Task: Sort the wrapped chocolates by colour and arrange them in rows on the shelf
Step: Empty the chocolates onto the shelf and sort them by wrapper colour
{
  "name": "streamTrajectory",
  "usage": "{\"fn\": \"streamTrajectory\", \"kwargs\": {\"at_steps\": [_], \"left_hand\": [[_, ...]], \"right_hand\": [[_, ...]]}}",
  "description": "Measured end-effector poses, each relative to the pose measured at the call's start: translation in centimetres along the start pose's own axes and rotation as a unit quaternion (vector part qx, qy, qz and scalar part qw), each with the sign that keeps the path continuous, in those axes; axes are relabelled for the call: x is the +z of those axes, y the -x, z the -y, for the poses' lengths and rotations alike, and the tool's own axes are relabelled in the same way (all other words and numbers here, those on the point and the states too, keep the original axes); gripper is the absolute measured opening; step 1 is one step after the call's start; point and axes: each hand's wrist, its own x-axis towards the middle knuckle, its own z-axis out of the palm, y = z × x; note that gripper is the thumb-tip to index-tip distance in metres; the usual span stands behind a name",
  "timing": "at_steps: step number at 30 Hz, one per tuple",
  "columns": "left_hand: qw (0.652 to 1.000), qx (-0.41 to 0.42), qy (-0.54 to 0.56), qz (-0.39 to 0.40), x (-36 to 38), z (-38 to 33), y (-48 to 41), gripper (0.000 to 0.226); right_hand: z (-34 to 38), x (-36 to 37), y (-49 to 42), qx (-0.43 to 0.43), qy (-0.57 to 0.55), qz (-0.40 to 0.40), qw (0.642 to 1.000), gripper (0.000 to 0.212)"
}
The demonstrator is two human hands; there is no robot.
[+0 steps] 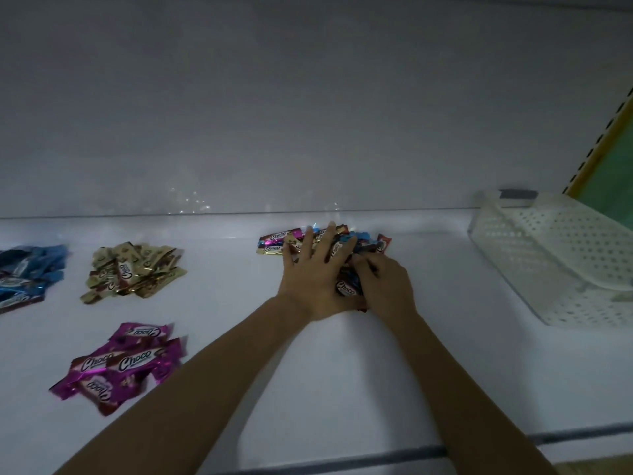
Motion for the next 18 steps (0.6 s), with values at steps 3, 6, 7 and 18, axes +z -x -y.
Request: {"fn": "streamTrajectory", "kwargs": {"at_steps": [3, 6, 7, 18], "left_hand": [[0.999, -0.025, 0.016, 0.027, 0.3, -0.4, -1.3, 0.092], [0.998, -0.015, 0.018, -0.067, 1.1, -0.3, -1.3, 0.070], [0.993, 0.001, 0.039, -0.113, 1.3, -0.3, -1.1, 0.063], [0.884, -0.110, 0.349, -0.292, -0.5, 0.2, -2.2, 0.008]], "right_hand": [[-0.1, -0.3, 0.0, 0.034, -0.069, -0.045, 0.996, 0.024], [-0.2, -0.4, -0.2, 0.064, -0.112, -0.076, 0.989, 0.021], [-0.2, -0.3, -0.2, 0.069, -0.114, -0.077, 0.988, 0.021], [0.3, 0.0, 0.1, 0.043, -0.105, -0.115, 0.987, 0.022]]}}
